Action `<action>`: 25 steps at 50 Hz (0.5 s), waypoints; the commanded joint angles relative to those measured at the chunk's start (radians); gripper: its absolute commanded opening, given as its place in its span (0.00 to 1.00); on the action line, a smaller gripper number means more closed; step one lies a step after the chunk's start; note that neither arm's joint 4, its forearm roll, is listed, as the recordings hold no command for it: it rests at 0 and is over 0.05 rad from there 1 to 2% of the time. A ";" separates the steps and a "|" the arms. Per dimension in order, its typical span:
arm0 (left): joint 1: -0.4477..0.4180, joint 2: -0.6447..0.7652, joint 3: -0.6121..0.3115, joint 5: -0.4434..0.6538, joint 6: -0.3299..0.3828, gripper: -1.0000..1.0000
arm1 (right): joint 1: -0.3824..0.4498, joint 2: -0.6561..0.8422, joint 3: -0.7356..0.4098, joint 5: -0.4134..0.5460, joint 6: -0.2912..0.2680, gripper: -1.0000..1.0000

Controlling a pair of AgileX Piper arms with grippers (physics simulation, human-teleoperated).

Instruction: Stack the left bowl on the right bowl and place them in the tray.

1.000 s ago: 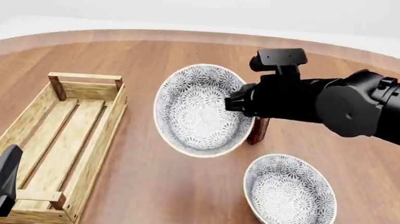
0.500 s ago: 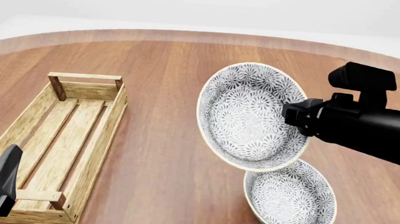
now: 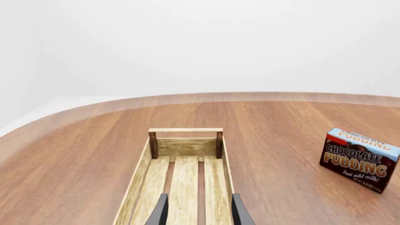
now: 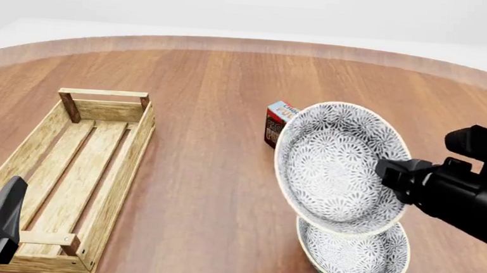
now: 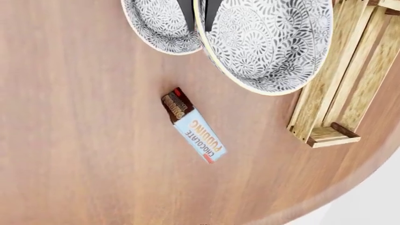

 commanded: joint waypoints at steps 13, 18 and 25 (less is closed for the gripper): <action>0.000 0.000 0.000 0.000 0.000 1.00 | -0.083 -0.121 0.170 -0.065 0.071 0.00; 0.000 0.000 0.000 0.000 0.000 1.00 | -0.096 -0.140 0.198 -0.073 0.082 0.00; 0.000 0.000 0.000 0.000 0.000 1.00 | -0.106 -0.166 0.245 -0.090 0.097 0.00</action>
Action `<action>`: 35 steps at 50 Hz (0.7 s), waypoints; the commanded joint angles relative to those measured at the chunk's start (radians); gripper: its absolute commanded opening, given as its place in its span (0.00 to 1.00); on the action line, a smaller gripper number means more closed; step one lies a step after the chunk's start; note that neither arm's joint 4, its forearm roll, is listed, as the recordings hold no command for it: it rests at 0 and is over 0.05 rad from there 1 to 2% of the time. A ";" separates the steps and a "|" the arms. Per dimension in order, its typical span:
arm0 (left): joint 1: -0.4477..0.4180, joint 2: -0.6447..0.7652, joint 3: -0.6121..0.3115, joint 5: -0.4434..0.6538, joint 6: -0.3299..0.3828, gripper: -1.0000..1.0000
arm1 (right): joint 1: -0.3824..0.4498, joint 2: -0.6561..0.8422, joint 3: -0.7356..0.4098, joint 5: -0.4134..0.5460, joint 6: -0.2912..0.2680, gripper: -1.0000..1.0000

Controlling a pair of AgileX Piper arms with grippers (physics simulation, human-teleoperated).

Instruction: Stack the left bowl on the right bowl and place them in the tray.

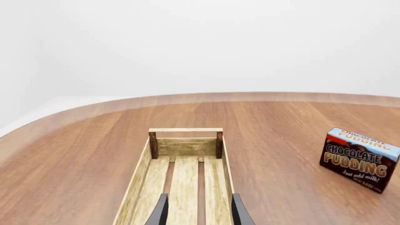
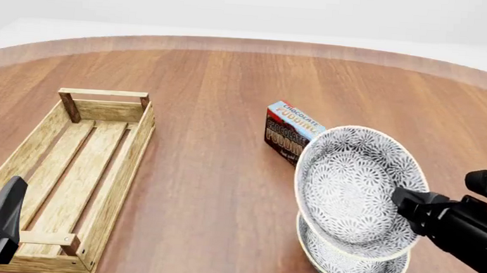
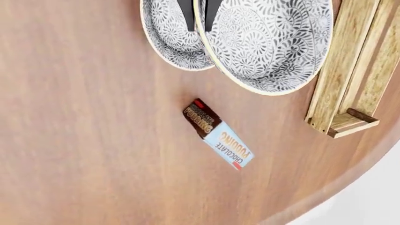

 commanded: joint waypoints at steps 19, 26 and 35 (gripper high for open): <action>0.000 0.000 0.000 0.000 0.000 1.00 | -0.043 0.003 0.139 -0.130 0.048 0.00; 0.000 0.000 0.000 0.000 0.000 1.00 | -0.050 0.018 0.173 -0.173 0.057 0.00; 0.000 0.000 0.000 0.000 0.000 1.00 | -0.058 0.049 0.189 -0.210 0.060 0.00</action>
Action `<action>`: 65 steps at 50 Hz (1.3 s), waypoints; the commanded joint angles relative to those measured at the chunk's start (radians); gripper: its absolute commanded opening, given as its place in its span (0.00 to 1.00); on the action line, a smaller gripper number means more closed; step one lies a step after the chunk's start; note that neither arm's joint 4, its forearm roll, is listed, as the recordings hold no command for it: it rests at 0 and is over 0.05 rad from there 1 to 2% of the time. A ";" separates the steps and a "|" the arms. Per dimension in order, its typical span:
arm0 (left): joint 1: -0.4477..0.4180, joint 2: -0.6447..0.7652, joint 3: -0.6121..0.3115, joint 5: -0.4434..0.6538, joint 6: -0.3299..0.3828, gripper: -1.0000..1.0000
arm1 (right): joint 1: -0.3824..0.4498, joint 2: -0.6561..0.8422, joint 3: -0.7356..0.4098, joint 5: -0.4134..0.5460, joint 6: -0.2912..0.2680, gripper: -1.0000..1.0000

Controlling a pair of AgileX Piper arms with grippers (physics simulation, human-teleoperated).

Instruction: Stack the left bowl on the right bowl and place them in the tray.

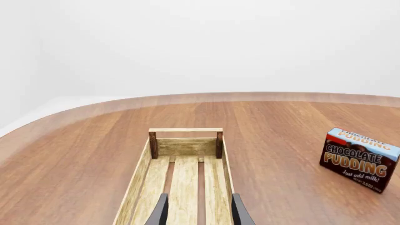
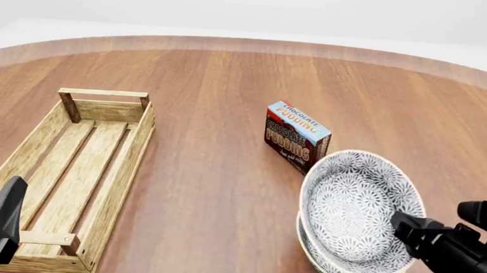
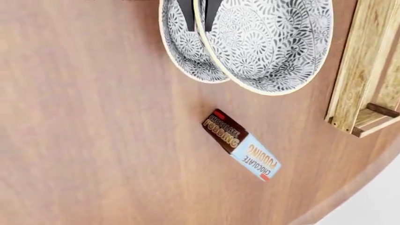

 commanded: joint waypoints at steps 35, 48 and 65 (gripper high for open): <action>0.000 0.000 0.000 0.000 0.000 1.00 | -0.029 0.042 -0.004 -0.032 -0.037 1.00; 0.000 0.000 0.000 0.000 0.000 1.00 | -0.018 0.019 -0.011 -0.017 -0.044 1.00; 0.000 0.000 0.000 0.000 0.000 1.00 | 0.006 0.012 0.000 0.028 -0.034 1.00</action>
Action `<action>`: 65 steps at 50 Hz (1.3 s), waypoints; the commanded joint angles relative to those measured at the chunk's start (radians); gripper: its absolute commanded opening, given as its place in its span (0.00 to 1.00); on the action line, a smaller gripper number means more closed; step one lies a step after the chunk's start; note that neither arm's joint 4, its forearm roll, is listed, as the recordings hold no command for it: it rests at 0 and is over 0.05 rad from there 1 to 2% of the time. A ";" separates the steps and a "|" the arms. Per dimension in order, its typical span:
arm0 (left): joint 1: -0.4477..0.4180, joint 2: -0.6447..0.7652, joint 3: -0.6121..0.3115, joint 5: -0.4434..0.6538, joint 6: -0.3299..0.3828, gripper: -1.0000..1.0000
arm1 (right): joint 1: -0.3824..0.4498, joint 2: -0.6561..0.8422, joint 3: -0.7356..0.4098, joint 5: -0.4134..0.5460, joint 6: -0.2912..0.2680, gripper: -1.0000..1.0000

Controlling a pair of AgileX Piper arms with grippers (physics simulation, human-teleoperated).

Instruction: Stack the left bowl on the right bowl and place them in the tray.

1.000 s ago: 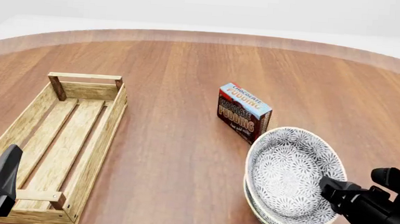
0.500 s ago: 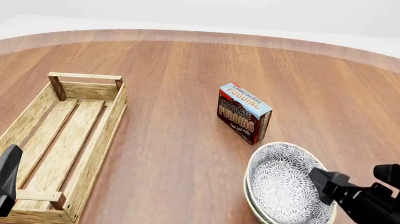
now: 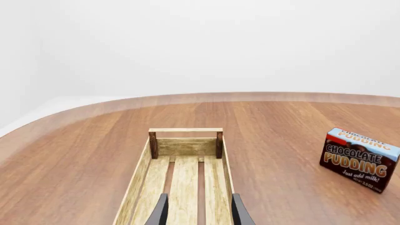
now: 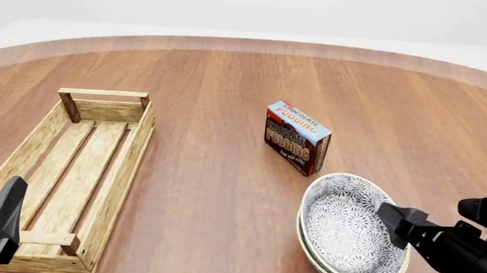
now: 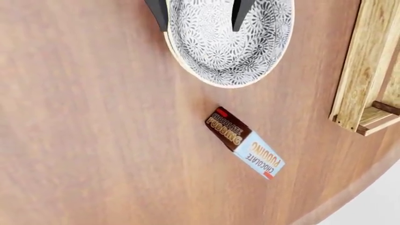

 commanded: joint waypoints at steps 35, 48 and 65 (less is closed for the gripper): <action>0.000 0.000 0.000 0.000 0.000 1.00 | -0.116 0.179 -0.167 0.151 -0.194 1.00; 0.000 0.000 0.000 0.000 0.000 1.00 | -0.112 0.174 -0.150 0.167 -0.200 1.00; 0.000 0.000 0.000 0.000 0.000 1.00 | -0.090 0.208 -0.098 0.098 -0.179 1.00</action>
